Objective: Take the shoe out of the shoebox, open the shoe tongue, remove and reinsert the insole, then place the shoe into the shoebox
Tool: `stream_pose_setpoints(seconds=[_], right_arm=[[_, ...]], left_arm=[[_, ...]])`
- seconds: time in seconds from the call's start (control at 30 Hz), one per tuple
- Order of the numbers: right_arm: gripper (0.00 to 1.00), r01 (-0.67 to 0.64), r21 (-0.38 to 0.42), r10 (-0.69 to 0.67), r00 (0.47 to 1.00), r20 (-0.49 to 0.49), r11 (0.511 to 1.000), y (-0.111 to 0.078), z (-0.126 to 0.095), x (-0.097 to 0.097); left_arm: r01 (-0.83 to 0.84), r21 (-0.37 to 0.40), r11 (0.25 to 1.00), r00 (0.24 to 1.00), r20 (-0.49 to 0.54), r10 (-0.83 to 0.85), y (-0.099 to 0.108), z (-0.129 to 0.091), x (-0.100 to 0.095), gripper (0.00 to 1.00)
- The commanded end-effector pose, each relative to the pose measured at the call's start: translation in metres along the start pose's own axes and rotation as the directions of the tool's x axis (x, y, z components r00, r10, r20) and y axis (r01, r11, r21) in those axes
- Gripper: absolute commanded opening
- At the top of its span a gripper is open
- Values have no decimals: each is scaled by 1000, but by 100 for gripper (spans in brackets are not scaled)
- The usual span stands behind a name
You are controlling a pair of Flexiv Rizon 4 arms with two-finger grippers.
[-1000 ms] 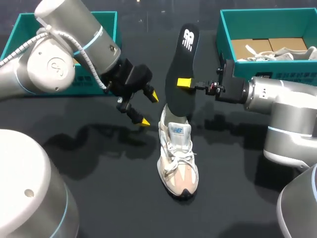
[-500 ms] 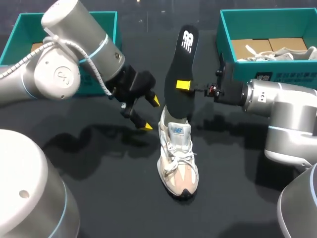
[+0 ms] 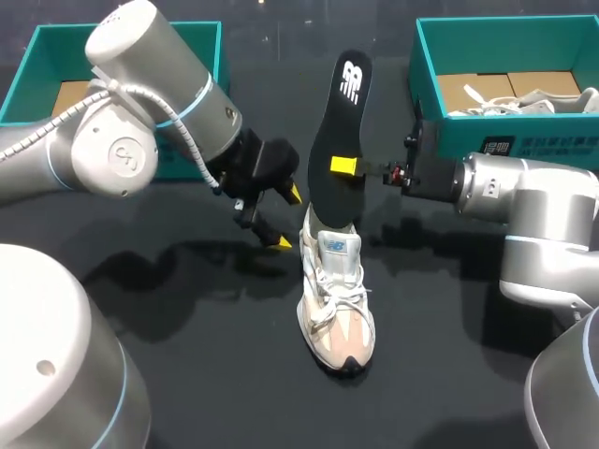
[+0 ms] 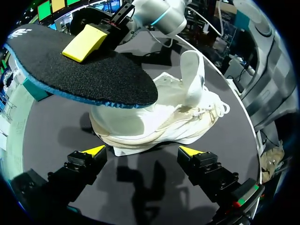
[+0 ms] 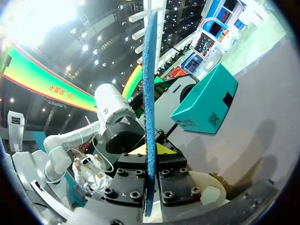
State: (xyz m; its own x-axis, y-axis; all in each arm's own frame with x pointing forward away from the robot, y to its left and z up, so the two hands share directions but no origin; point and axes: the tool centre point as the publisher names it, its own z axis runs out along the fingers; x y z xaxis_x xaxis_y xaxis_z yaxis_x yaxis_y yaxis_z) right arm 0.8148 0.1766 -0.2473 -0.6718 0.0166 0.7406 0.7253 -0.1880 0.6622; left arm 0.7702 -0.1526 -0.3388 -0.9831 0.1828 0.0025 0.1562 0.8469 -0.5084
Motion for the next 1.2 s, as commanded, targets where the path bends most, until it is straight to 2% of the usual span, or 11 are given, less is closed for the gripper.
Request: stream_pose_setpoints(seconds=[0.03, 0.5, 1.2], right_arm=[[0, 4, 3, -4, 1000, -3, 1000, -2, 2, -3], [0, 48, 1, -48, 999, -16, 999, -5, 7, -14], [0, 124, 23, -123, 992, -40, 992, -4, 1, -17]], left_arm=[[-10, -11, 1000, 1000, -10, 10, -1, 7, -6, 100], [-5, -15, 1000, 1000, -12, 5, 2, 13, -6, 100], [35, -27, 999, 999, -1, -35, 7, 18, -9, 100]])
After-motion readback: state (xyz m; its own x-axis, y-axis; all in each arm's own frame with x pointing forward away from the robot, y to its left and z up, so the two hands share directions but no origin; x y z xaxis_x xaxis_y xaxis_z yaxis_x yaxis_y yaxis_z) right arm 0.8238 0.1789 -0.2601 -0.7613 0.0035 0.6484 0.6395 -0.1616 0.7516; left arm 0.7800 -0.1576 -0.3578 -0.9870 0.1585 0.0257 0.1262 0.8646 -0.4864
